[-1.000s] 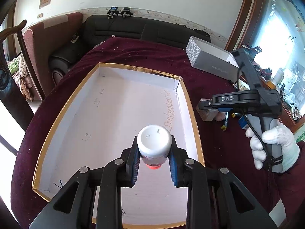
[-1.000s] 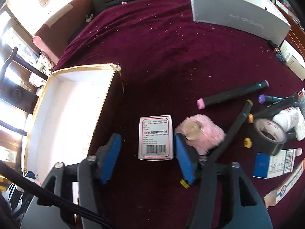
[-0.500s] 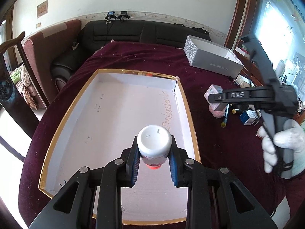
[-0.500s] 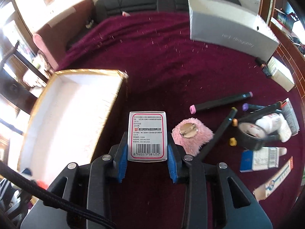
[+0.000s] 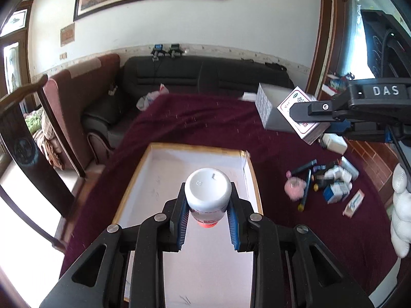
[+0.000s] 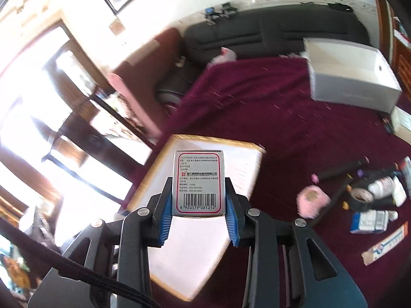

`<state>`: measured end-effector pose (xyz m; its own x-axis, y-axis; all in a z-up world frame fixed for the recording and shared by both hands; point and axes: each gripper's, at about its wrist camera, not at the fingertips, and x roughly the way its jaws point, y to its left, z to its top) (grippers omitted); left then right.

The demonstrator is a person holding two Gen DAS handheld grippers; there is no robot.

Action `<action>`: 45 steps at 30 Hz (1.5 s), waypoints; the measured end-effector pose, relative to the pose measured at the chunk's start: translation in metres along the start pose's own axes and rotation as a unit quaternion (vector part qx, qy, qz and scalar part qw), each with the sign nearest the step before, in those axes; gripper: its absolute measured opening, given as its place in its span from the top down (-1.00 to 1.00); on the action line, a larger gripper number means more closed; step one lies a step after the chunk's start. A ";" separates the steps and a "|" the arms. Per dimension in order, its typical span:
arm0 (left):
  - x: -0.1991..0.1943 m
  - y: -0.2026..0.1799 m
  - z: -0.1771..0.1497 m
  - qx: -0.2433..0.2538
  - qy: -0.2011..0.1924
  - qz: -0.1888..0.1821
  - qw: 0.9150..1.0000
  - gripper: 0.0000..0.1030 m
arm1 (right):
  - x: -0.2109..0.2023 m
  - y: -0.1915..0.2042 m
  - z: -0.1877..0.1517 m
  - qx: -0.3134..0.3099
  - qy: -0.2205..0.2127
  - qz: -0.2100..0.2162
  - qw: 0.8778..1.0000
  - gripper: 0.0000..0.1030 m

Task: Organize objects
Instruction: 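Release the white bottle into the tray while the right gripper drops the barcode box beside it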

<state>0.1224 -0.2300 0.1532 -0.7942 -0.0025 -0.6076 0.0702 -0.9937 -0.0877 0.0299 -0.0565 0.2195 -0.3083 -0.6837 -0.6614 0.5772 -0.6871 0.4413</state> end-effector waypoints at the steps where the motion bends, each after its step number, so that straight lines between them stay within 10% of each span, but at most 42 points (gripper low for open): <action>1: -0.002 0.003 0.011 0.000 -0.009 0.002 1.000 0.55 | -0.005 0.006 0.008 0.003 -0.007 0.012 1.000 0.36; 10: 0.052 0.011 0.081 0.021 -0.009 0.037 0.999 0.55 | 0.038 0.010 0.018 0.018 -0.003 -0.005 1.000 0.35; 25: 0.191 0.047 0.026 -0.077 0.123 -0.021 0.989 0.56 | 0.159 -0.079 -0.014 0.081 0.077 -0.071 0.991 0.35; 45: 0.213 0.045 0.033 -0.134 0.137 -0.055 0.980 0.22 | 0.168 -0.088 -0.014 0.067 0.058 -0.095 0.991 0.15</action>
<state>-0.0636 -0.2793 0.0461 -0.6173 0.1703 -0.7681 0.1783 -0.9206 -0.3474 -0.0625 -0.1072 0.0612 -0.3084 -0.5109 -0.8024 0.4085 -0.8329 0.3734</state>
